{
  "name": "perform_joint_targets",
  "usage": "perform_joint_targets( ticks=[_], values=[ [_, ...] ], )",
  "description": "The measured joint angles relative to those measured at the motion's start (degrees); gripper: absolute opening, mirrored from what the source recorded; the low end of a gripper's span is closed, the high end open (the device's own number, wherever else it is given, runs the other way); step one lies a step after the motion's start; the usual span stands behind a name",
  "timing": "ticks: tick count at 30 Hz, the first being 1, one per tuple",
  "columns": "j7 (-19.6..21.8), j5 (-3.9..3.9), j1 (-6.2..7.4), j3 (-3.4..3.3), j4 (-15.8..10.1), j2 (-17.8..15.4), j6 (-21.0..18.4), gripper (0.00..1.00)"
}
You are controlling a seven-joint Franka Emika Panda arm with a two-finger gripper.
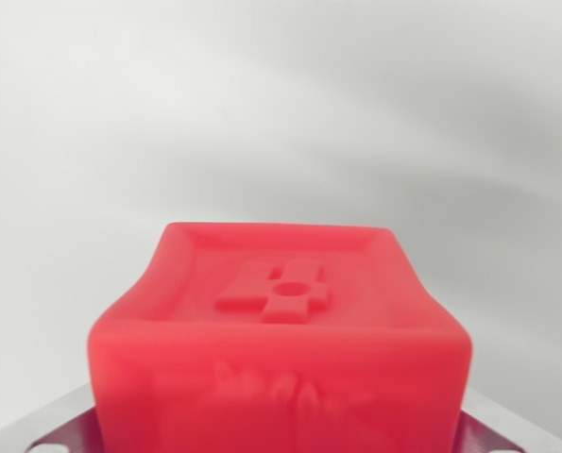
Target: Destack cube
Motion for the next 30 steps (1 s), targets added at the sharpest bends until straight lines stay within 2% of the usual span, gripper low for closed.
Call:
perform_joint_targets(
  ticks=[20,30],
  values=[
    [3.83,-0.08,2.5,0.0,5.53,3.7,-1.83,0.0],
    [3.98,-0.15,2.65,-0.16,5.62,7.38,1.2,0.0]
  ],
)
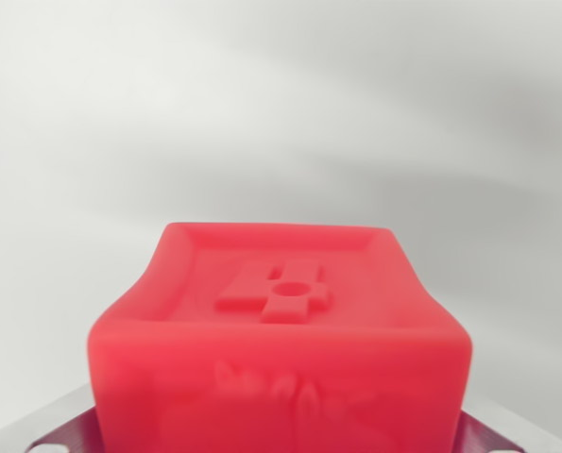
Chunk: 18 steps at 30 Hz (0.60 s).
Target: Destack cube
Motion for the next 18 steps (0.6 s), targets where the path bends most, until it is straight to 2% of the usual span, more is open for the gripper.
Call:
perform_joint_targets(
  ticks=[18],
  values=[
    [0.03,-0.05,0.33,-0.36,0.36,5.88,5.58,0.0]
  ],
)
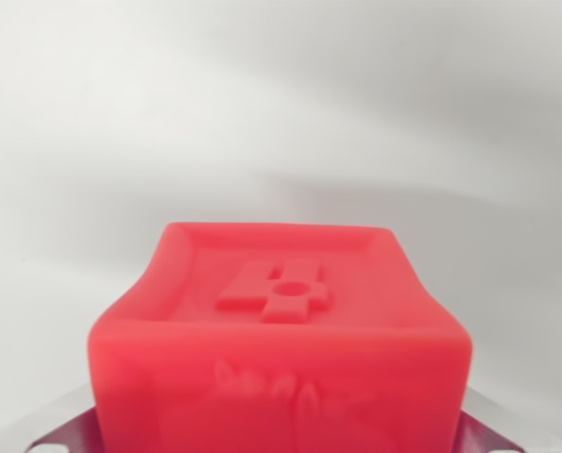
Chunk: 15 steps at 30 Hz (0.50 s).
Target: Destack cube
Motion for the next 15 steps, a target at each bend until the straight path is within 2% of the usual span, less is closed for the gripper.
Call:
perform_joint_targets(
  ticks=[15],
  values=[
    [0.0,0.0,0.26,-0.27,0.86,4.16,3.3,0.0]
  ],
)
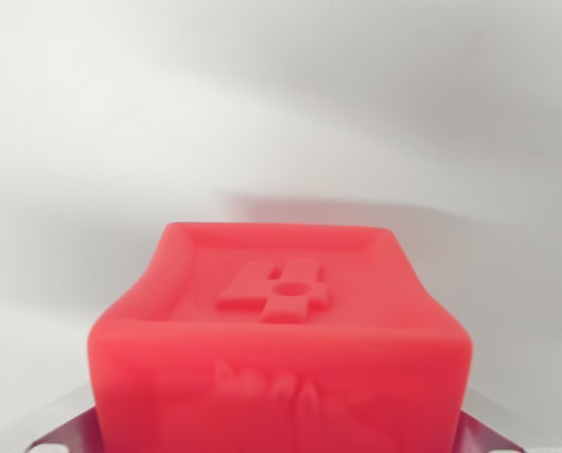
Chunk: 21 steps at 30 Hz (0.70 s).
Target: Destack cube
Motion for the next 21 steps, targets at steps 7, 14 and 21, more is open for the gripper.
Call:
perform_joint_targets(
  ticks=[7,14,21],
  values=[
    [0.0,0.0,0.09,-0.07,0.49,1.63,1.16,0.0],
    [0.0,0.0,0.12,-0.13,0.82,2.78,1.94,0.0],
    [0.0,0.0,0.13,-0.15,1.11,3.69,2.61,0.0]
  ],
)
